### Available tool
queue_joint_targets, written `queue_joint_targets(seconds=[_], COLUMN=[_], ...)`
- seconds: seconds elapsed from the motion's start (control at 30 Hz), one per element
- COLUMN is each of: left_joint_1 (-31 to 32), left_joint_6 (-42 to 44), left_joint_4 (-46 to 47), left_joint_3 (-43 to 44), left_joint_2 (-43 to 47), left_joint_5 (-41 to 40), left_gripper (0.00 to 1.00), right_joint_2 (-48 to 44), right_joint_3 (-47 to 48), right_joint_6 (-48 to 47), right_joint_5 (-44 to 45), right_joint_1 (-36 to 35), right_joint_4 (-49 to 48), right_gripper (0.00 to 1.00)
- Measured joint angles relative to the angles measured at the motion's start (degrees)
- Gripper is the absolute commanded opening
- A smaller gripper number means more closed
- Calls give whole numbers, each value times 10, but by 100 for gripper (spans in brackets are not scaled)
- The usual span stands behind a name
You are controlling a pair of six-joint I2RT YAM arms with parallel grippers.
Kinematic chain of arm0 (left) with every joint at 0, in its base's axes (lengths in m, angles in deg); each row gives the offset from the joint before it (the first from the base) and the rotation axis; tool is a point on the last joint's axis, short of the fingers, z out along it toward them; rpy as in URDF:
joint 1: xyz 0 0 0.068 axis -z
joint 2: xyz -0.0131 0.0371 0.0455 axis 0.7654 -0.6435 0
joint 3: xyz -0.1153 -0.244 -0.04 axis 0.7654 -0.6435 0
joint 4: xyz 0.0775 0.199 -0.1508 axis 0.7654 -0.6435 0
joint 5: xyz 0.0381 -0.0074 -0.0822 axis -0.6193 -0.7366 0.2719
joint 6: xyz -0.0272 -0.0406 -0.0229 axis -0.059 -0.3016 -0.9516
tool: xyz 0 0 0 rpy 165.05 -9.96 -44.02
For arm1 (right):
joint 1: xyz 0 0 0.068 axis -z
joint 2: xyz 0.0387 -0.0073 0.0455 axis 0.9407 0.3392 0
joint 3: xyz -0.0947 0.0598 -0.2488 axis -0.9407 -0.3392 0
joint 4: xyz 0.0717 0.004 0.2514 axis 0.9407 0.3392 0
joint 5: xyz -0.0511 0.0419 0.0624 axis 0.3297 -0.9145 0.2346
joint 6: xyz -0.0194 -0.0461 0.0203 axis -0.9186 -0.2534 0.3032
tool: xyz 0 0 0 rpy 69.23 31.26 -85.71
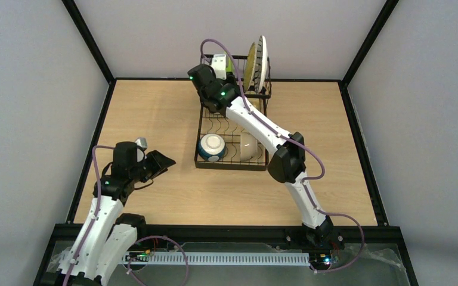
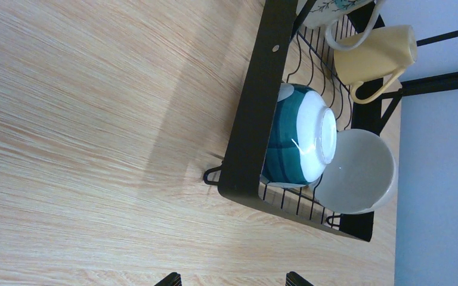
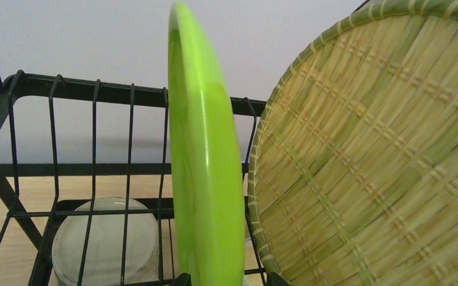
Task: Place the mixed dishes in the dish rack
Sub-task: Insert the plate into the dish rack.
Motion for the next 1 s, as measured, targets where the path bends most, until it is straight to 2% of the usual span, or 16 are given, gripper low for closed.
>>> queue_joint_targets(seconds=[0.3, 0.53, 0.63, 1.0], left_joint_1=[3, 3, 3, 3], left_joint_6=[0, -1, -1, -19], left_joint_4=[0, 0, -1, -17], left_joint_3=[0, 0, 0, 2], left_joint_2=[9, 15, 22, 54], left_joint_5=[0, 0, -1, -1], left_gripper=[99, 99, 99, 99], right_joint_2=[-15, -62, -85, -148], right_joint_3=[-7, -11, -11, -11], right_joint_6=[29, 30, 30, 26], right_joint_5=[-9, -18, -24, -59], right_joint_1=[0, -5, -14, -67], right_joint_4=[22, 40, 44, 63], right_gripper=[74, 75, 78, 79])
